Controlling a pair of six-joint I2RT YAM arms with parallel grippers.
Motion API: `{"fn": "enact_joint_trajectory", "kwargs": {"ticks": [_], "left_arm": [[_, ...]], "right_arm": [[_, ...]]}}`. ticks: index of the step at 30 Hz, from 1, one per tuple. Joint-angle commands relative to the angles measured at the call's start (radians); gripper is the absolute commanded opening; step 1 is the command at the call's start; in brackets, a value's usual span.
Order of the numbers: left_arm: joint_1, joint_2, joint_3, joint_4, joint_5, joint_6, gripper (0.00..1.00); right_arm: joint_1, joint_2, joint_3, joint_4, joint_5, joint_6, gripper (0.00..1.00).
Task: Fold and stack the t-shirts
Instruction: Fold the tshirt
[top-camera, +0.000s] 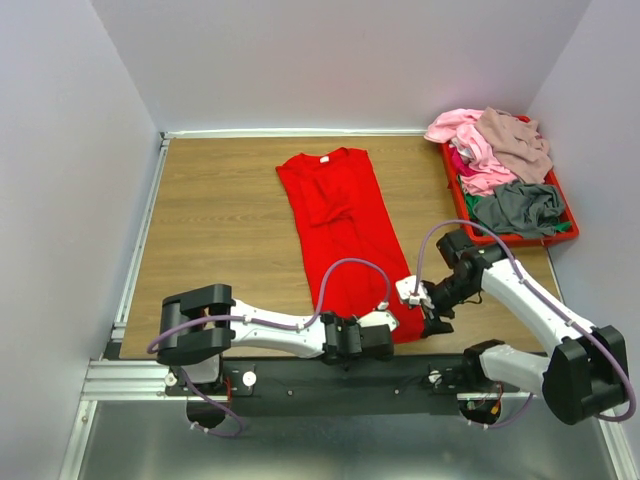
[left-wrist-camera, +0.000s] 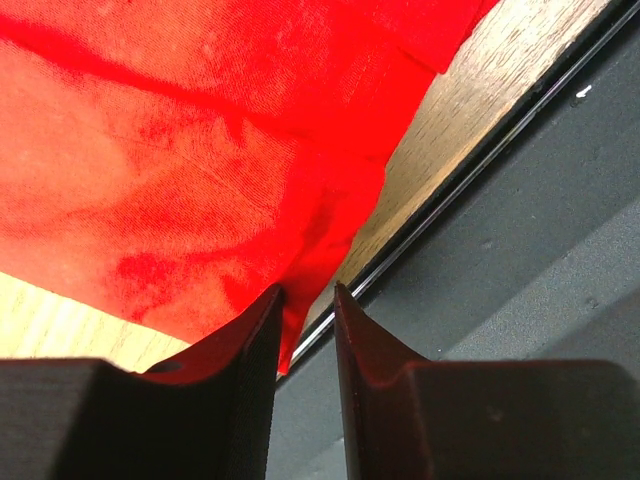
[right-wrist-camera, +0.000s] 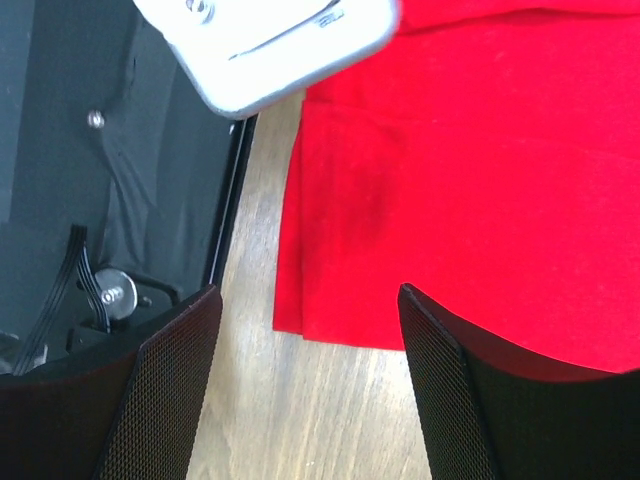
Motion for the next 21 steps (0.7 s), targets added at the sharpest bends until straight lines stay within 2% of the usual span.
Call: {"fn": "enact_joint_trajectory", "kwargs": {"ticks": [1,5,7,15,21], "left_arm": [[0.001,0.076,-0.037,-0.013,-0.021,-0.047,0.30],[0.001,0.092,-0.046,-0.015,-0.024,-0.067,0.14],[0.001,0.095,-0.050,-0.015,-0.027,-0.076,0.00],[0.001,0.014,-0.043,-0.001,-0.029,-0.062,0.00],[0.001,-0.092,-0.060,0.053,0.008,-0.035,0.00]], "right_arm": [[0.036,0.008,-0.026,0.041,0.073,-0.007,0.77],[0.044,0.005,-0.039,0.065,0.099,0.006,0.75],[0.047,0.000,-0.036,0.069,0.105,0.007,0.75],[0.050,-0.005,-0.029,0.052,0.119,-0.002,0.73],[0.078,0.003,-0.042,0.046,0.142,-0.022,0.63]]}}
